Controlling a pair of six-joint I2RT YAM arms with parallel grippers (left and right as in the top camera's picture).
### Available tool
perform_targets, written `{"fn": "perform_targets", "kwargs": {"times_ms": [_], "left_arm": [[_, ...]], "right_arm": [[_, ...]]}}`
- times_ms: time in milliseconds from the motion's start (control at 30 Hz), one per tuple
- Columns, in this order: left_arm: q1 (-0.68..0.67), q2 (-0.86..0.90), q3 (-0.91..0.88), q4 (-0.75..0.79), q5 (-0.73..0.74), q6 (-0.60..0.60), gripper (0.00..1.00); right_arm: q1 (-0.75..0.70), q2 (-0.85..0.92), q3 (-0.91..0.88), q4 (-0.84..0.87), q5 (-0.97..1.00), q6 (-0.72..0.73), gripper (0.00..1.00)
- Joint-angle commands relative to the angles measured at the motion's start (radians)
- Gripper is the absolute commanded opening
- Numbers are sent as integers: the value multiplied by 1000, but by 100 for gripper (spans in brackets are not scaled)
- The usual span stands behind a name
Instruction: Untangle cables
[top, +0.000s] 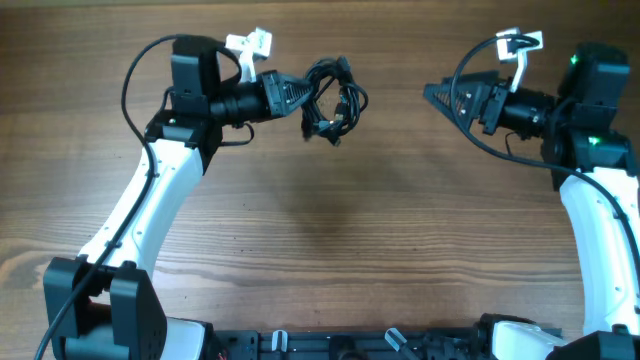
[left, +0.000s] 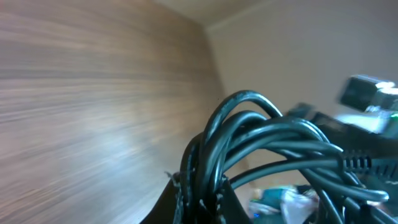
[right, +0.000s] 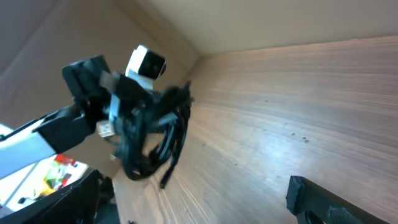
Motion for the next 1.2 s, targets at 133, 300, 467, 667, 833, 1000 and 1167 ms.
{"fn": "perform_targets", "kwargs": {"times_ms": [133, 300, 467, 667, 833, 1000, 1167], "left_arm": [[-3, -2, 6, 254, 135, -731, 4], [-51, -2, 6, 333, 147, -879, 4], [-91, -2, 6, 385, 177, -946, 4], [-117, -2, 6, 387, 183, -946, 4], [-135, -2, 6, 387, 183, -946, 4], [-138, -2, 6, 387, 184, -967, 4], [-119, -2, 6, 387, 183, -904, 4]], "right_arm": [[23, 41, 16, 13, -29, -26, 98], [108, 47, 16, 121, -26, 38, 96], [222, 51, 16, 229, 115, 180, 91], [306, 53, 16, 317, 297, 290, 75], [360, 74, 16, 402, 424, 348, 63], [379, 103, 16, 447, 484, 367, 47], [364, 106, 16, 409, 479, 367, 29]]}}
